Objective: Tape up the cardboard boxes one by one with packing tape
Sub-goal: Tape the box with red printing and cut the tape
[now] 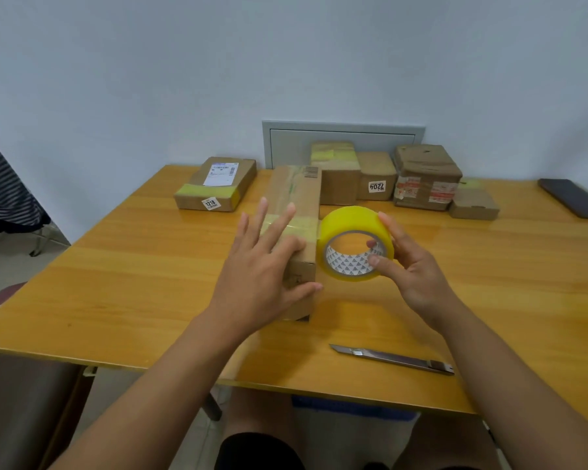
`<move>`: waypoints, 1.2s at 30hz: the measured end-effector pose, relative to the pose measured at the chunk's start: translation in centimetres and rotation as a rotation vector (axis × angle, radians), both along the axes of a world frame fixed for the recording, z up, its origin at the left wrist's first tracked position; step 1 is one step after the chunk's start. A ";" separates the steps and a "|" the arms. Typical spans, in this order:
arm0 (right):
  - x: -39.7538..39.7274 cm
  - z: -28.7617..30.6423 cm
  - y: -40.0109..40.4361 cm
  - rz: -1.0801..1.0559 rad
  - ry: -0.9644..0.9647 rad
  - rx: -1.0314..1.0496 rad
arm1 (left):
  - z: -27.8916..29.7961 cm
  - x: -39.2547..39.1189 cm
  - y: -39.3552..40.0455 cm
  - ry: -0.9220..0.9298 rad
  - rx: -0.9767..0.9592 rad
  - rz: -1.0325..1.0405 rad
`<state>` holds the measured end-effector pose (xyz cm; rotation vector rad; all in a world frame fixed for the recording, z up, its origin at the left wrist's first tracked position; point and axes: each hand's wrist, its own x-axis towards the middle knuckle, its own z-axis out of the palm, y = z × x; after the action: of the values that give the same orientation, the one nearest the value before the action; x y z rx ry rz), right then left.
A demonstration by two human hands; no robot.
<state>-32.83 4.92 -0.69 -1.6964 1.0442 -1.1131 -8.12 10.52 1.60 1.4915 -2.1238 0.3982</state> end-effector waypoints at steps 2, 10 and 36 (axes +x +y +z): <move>0.2 -0.4 0.1 -0.004 -0.011 0.008 | 1.4 -0.3 0.3 -0.049 0.156 0.072; 0.2 -1.1 0.4 -0.017 -0.014 0.012 | 3.9 -0.9 -0.5 -0.254 0.355 0.142; 3.1 1.2 0.0 -0.068 -0.111 0.012 | 1.9 0.6 1.1 0.316 0.307 0.074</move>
<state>-29.70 4.89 0.47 -1.5804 1.0433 -1.2281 -7.54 11.59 3.53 1.6765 -1.9416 -0.1407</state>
